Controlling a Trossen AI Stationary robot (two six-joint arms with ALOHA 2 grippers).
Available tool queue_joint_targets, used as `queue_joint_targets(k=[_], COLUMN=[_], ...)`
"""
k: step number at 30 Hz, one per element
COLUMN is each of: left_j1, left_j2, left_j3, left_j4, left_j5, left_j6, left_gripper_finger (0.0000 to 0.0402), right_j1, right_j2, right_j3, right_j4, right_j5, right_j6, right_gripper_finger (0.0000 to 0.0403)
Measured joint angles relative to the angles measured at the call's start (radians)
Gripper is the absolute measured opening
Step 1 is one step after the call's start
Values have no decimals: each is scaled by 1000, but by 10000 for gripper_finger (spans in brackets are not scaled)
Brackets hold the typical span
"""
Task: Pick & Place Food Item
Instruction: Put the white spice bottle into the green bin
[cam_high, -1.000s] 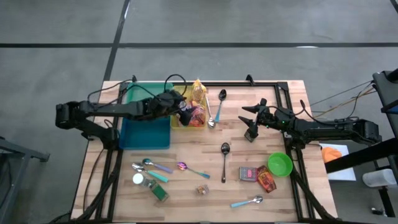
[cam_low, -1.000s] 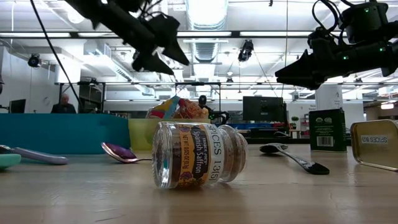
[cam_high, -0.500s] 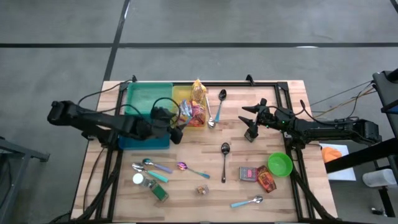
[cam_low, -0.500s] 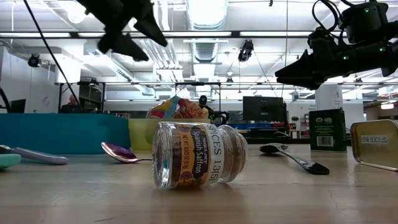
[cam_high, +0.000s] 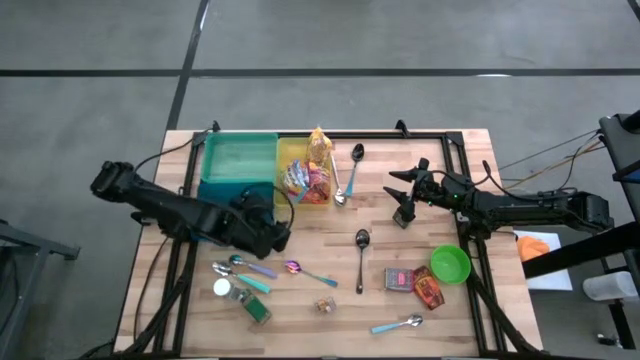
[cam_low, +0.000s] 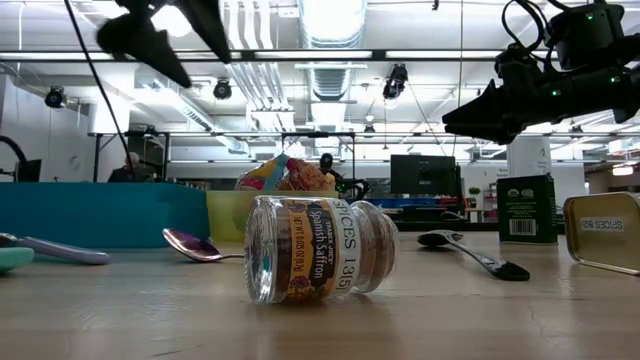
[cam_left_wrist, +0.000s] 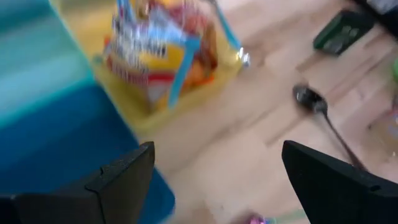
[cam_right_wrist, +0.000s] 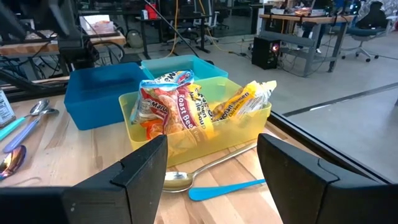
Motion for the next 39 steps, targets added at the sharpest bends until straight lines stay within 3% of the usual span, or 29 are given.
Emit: queue_joint_targets(k=[9, 14, 23, 30, 35, 39], left_j1=[-144, -241, -429, -478, -479, -483], left_j2=[105, 120, 135, 143, 144, 143], left_j3=[123, 127, 127, 127, 127, 126], left_j4=[-270, -287, -295, -301, -307, -321], left_j5=[156, 263, 361, 467, 569, 580], left_j6=[-411, -589, -887, -908, -851, -780], left_gripper_finger=[356, 356, 356, 356, 356, 356], right_j1=[0, 0, 0, 0, 0, 0], right_j2=[0, 0, 0, 0, 0, 0], right_j3=[0, 0, 0, 0, 0, 0], right_j4=[0, 0, 0, 0, 0, 0], right_j5=[0, 0, 0, 0, 0, 0], right_j6=[0, 0, 0, 0, 0, 0], right_gripper_finger=[246, 246, 246, 246, 246, 246])
